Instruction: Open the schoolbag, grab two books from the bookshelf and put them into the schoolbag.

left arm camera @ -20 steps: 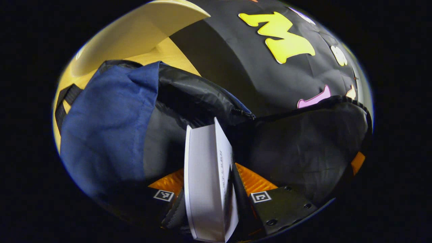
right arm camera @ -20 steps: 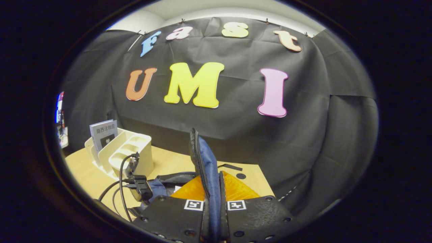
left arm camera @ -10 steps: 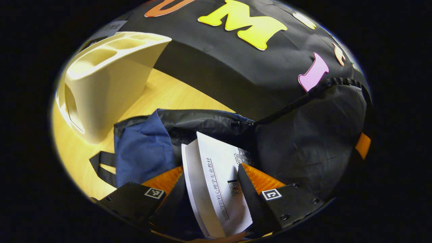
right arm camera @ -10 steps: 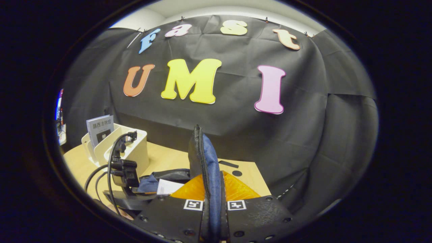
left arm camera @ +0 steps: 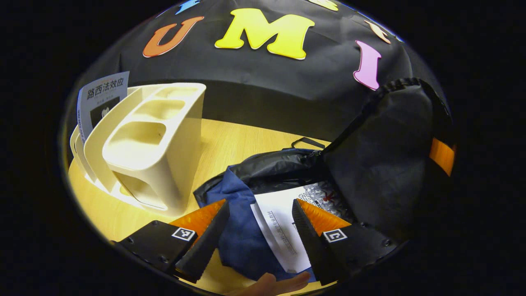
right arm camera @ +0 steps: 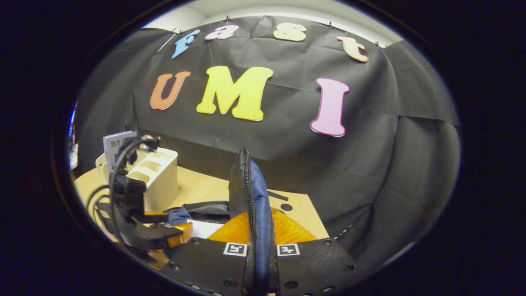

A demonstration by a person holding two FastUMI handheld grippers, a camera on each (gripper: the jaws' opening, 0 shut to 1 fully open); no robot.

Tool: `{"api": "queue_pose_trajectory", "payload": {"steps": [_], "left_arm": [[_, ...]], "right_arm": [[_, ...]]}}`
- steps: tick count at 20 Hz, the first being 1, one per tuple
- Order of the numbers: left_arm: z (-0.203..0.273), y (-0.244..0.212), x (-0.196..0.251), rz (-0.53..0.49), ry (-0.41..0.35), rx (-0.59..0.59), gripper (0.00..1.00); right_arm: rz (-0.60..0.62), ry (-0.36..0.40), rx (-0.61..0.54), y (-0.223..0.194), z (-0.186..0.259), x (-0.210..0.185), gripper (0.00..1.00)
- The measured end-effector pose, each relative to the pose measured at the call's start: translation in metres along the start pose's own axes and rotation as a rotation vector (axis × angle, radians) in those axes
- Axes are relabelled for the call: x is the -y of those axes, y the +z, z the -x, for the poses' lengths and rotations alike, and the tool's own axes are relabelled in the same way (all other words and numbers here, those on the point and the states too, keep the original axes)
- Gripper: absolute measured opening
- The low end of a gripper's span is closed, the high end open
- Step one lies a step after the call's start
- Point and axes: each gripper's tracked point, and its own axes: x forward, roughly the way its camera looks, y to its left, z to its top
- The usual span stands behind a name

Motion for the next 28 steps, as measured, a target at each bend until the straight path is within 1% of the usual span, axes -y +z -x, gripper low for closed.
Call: {"api": "queue_pose_trajectory", "payload": {"steps": [1,2,4,6,8,9,10,11,13,16,19,23,25,28], "left_arm": [[0.008,0.005,-0.006,-0.022,-0.002,0.016,0.97],[0.016,0.010,-0.011,-0.041,-0.001,0.035,0.97],[0.035,0.022,-0.025,-0.083,0.003,0.075,0.97],[0.051,0.035,-0.043,-0.113,0.026,0.107,0.96],[0.065,0.049,-0.066,-0.136,0.073,0.153,0.96],[0.073,0.054,-0.079,-0.149,0.099,0.170,0.96],[0.078,0.059,-0.093,-0.153,0.124,0.185,0.97],[0.084,0.064,-0.105,-0.156,0.144,0.195,0.97],[0.094,0.074,-0.132,-0.157,0.190,0.211,0.97],[0.107,0.087,-0.166,-0.163,0.258,0.202,0.98],[0.116,0.110,-0.186,-0.169,0.290,0.223,0.97],[0.128,0.141,-0.206,-0.169,0.300,0.223,0.97],[0.139,0.165,-0.218,-0.202,0.328,0.245,0.97],[0.146,0.197,-0.230,-0.230,0.330,0.253,0.96]], "right_arm": [[0.000,-0.005,-0.002,-0.001,-0.002,-0.001,0.14],[0.001,-0.010,-0.007,-0.003,-0.003,-0.001,0.12],[0.006,-0.017,-0.017,-0.007,-0.005,-0.003,0.12],[0.003,-0.020,-0.018,-0.008,-0.006,-0.006,0.12],[-0.023,-0.010,-0.016,-0.010,-0.008,-0.010,0.12],[-0.035,-0.006,-0.018,-0.014,-0.010,-0.013,0.14],[-0.044,-0.007,-0.024,-0.017,-0.013,-0.014,0.11],[-0.048,-0.006,-0.026,-0.019,-0.014,-0.016,0.12],[-0.048,-0.009,-0.030,-0.022,-0.017,-0.019,0.11],[-0.053,-0.009,-0.025,-0.023,-0.018,-0.028,0.12],[-0.035,-0.003,-0.024,-0.029,-0.020,-0.038,0.12],[-0.049,-0.001,-0.030,-0.034,-0.021,-0.042,0.12],[-0.062,0.007,-0.034,-0.035,-0.022,-0.044,0.12],[-0.067,0.011,-0.032,-0.036,-0.021,-0.045,0.11]]}}
